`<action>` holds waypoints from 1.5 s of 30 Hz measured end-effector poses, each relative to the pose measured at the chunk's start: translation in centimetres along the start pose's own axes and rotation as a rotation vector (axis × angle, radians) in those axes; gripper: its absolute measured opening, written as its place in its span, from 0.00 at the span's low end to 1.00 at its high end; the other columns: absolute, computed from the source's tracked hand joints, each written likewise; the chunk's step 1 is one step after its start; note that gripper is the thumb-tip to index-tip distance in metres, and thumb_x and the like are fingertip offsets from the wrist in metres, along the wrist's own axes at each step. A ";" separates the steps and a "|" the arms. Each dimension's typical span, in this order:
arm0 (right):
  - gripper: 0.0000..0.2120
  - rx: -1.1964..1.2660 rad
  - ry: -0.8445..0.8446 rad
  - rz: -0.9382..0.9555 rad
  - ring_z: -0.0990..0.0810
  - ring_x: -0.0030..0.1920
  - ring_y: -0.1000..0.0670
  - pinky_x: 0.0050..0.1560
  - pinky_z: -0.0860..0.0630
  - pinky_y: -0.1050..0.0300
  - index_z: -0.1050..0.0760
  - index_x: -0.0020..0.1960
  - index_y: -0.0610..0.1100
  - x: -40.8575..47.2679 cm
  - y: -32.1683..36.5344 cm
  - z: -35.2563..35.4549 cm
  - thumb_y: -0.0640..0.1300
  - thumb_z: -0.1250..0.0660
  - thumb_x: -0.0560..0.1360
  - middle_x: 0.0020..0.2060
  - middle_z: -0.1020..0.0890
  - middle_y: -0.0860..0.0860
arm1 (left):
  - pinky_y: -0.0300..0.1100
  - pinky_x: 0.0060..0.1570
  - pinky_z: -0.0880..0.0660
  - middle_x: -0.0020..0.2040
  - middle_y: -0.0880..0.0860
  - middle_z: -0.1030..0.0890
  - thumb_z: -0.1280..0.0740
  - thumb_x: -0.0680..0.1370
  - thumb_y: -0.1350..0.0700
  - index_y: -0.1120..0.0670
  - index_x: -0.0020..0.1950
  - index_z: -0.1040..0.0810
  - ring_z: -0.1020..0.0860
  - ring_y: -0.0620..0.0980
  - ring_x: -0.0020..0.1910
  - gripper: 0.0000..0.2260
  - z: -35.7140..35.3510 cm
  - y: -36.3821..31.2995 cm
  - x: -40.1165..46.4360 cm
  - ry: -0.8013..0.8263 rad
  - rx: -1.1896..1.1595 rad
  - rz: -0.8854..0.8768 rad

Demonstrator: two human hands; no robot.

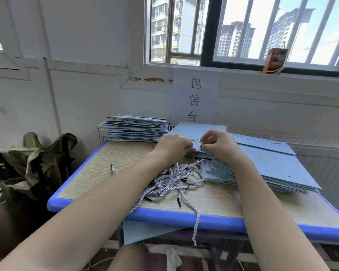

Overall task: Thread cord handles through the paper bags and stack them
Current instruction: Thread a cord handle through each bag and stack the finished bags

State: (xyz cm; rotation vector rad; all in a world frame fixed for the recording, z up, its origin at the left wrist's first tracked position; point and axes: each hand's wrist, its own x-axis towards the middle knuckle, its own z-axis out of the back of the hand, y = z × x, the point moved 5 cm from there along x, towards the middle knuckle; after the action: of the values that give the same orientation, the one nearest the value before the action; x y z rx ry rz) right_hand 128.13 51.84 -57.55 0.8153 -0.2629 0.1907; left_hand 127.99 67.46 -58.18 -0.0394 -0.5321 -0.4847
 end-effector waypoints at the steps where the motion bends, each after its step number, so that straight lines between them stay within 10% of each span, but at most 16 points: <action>1: 0.06 -0.009 0.003 -0.002 0.20 0.41 0.50 0.35 0.30 0.61 0.20 0.49 0.46 0.0 0.0 -0.1 0.38 0.27 0.73 0.44 0.15 0.49 | 0.45 0.45 0.31 0.51 0.53 0.16 0.43 0.84 0.44 0.51 0.55 0.18 0.20 0.56 0.52 0.17 0.2 -0.2 -0.1 -0.011 0.022 -0.004; 13: 0.12 -0.084 -0.004 0.060 0.29 0.33 0.50 0.33 0.35 0.59 0.17 0.40 0.49 -0.3 0.7 0.8 0.48 0.34 0.79 0.30 0.24 0.50 | 0.43 0.39 0.37 0.46 0.53 0.16 0.46 0.84 0.42 0.50 0.53 0.21 0.18 0.56 0.47 0.18 1.4 -0.7 -0.4 -0.177 0.099 0.051; 18: 0.05 -0.054 0.078 0.085 0.19 0.43 0.54 0.37 0.29 0.62 0.14 0.47 0.48 -0.6 0.7 0.9 0.48 0.28 0.76 0.40 0.15 0.53 | 0.43 0.39 0.38 0.45 0.54 0.16 0.44 0.84 0.44 0.51 0.53 0.21 0.19 0.57 0.45 0.16 1.5 -0.8 -0.5 -0.236 0.057 0.089; 28: 0.08 -0.015 0.006 0.122 0.22 0.37 0.50 0.35 0.27 0.62 0.17 0.48 0.52 -0.4 0.4 0.8 0.39 0.32 0.77 0.38 0.17 0.49 | 0.44 0.43 0.29 0.38 0.52 0.24 0.27 0.75 0.57 0.57 0.39 0.21 0.28 0.52 0.42 0.07 1.7 -1.1 -0.7 -0.475 -0.191 -0.064; 45: 0.05 0.181 0.029 0.026 0.18 0.41 0.46 0.35 0.21 0.52 0.16 0.42 0.50 -0.2 0.0 0.9 0.41 0.27 0.75 0.39 0.15 0.48 | 0.46 0.43 0.26 0.41 0.48 0.24 0.26 0.74 0.56 0.57 0.46 0.19 0.27 0.49 0.39 0.07 1.4 -1.2 -0.8 -0.279 -0.465 -0.064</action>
State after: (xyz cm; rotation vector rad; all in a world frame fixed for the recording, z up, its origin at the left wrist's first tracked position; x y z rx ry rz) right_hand 127.76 51.11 -57.01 0.9878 -0.2313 0.2536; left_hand 126.13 66.94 -57.46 -0.5428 -0.6852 -0.6629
